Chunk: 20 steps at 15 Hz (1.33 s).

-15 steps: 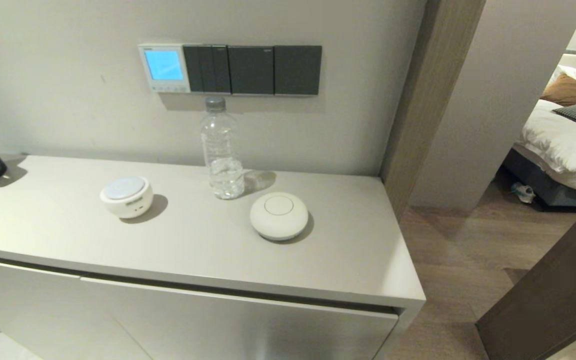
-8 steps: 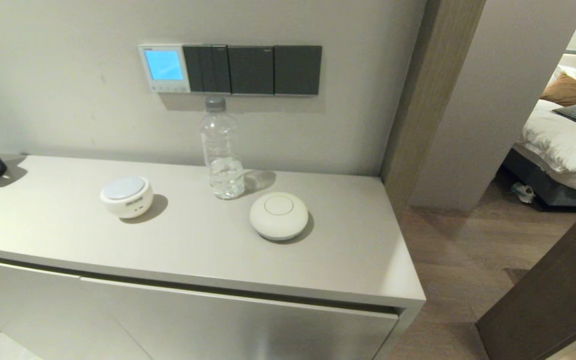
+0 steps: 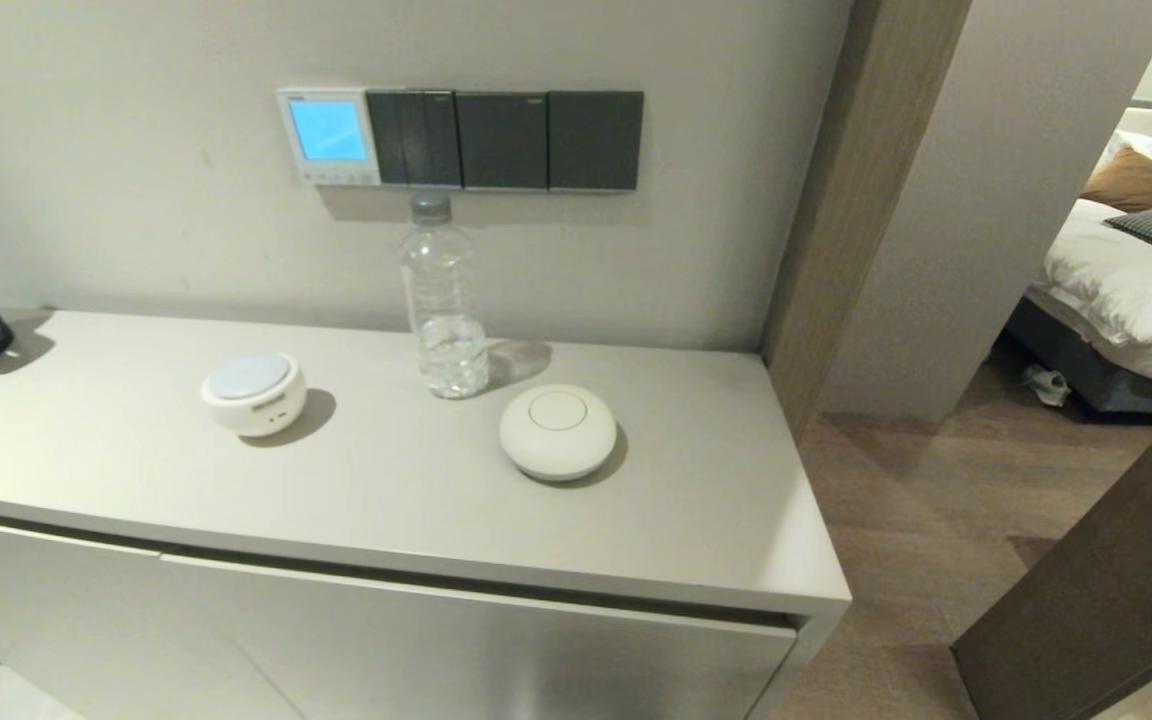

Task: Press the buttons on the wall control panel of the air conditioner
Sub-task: Turn on the central air conditioner

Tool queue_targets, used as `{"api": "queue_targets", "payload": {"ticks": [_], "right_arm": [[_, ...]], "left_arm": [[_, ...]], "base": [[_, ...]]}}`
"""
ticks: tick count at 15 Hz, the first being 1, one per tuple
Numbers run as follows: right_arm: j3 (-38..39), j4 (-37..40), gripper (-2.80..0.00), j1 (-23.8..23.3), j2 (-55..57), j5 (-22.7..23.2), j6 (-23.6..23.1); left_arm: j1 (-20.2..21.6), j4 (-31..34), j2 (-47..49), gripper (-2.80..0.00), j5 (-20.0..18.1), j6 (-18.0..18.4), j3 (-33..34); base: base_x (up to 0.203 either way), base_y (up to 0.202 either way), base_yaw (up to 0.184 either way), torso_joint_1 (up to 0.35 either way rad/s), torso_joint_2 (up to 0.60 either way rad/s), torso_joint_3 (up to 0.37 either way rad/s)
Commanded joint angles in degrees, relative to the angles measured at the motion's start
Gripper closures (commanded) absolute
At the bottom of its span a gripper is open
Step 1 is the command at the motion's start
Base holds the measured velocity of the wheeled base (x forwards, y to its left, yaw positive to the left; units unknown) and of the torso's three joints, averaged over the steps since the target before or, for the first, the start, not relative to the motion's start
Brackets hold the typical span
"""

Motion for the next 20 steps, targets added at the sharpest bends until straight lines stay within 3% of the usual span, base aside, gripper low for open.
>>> {"api": "queue_targets", "payload": {"ticks": [1, 9, 14, 17, 20], "right_arm": [[0.18, -0.02, 0.00, 0.02, 0.00, -0.02, -0.03], [0.18, -0.02, 0.00, 0.02, 0.00, -0.02, -0.01], [0.18, -0.02, 0.00, 0.02, 0.00, -0.02, -0.04], [0.18, -0.02, 0.00, 0.02, 0.00, -0.02, 0.04], [0.18, -0.02, 0.00, 0.02, 0.00, -0.02, 0.04]], "left_arm": [[-0.11, -0.27, 8.57, 0.00, -0.32, 0.00, -9.01], [-3.65, -1.43, 46.53, 0.00, -5.01, -1.11, -41.85], [-4.36, -18.36, 72.35, 0.00, -6.42, -2.19, -49.23], [-5.04, -22.31, 84.30, 0.00, -8.72, -7.23, -56.20], [-5.87, -25.78, 94.65, 0.00, -9.74, -10.04, -64.85]], "base": [[0.000, 0.000, 0.000, 0.000, 0.00, 0.000], [0.000, 0.000, 0.000, 0.000, 0.00, 0.000], [0.000, 0.000, 0.000, 0.000, 0.00, 0.000], [0.000, 0.000, 0.000, 0.000, 0.00, 0.000], [0.000, 0.000, 0.000, 0.000, 0.00, 0.000]]}}
